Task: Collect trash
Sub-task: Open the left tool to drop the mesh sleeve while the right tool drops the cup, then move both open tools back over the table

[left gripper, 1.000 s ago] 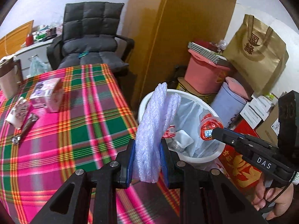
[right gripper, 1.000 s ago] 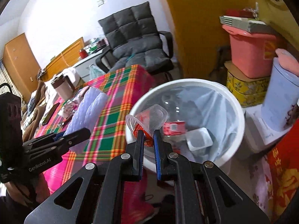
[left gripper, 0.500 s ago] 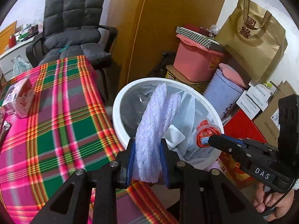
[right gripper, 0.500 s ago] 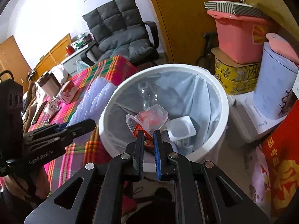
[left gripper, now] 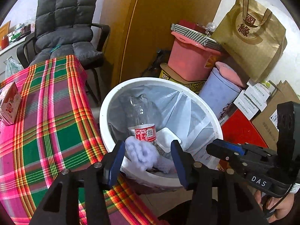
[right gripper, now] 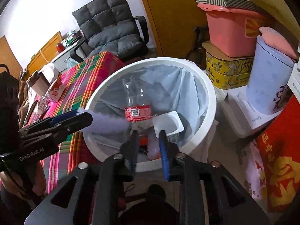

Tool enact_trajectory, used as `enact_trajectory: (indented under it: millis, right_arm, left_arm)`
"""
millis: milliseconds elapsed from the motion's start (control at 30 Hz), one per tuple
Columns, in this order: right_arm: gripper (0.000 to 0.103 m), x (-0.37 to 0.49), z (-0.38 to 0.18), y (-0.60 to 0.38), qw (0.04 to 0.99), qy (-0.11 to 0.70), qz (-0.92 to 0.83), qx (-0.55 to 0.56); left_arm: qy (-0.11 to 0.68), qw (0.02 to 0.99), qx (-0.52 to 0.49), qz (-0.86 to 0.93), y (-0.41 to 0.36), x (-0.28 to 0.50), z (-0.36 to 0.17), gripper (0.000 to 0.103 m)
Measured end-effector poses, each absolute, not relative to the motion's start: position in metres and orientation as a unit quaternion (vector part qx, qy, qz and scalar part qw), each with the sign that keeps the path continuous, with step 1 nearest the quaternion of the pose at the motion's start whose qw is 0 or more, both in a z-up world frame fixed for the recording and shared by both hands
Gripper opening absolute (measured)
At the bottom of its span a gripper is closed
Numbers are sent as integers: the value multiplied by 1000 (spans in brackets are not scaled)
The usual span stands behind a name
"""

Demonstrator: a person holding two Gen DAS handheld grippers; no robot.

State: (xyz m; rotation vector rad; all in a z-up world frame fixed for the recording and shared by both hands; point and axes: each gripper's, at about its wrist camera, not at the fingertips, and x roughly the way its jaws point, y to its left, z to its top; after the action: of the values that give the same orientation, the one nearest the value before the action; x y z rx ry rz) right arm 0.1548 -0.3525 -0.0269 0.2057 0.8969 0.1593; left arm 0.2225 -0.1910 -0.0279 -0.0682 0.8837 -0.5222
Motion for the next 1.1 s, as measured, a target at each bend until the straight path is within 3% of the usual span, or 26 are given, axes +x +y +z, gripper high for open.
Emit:
enact_trajectory:
  millis: [567, 700, 1100]
  right_arm:
    - [29, 139, -9, -333, 902, 403, 107, 108]
    - [37, 134, -5, -323, 905, 392, 125, 109]
    - [38, 131, 3, -282, 899, 387, 185, 93]
  left_arm:
    - [396, 887, -67, -229, -148, 190, -5, 50]
    - [390, 891, -71, -219, -134, 178, -1, 50]
    - [376, 908, -76, -166, -83, 144, 5, 50]
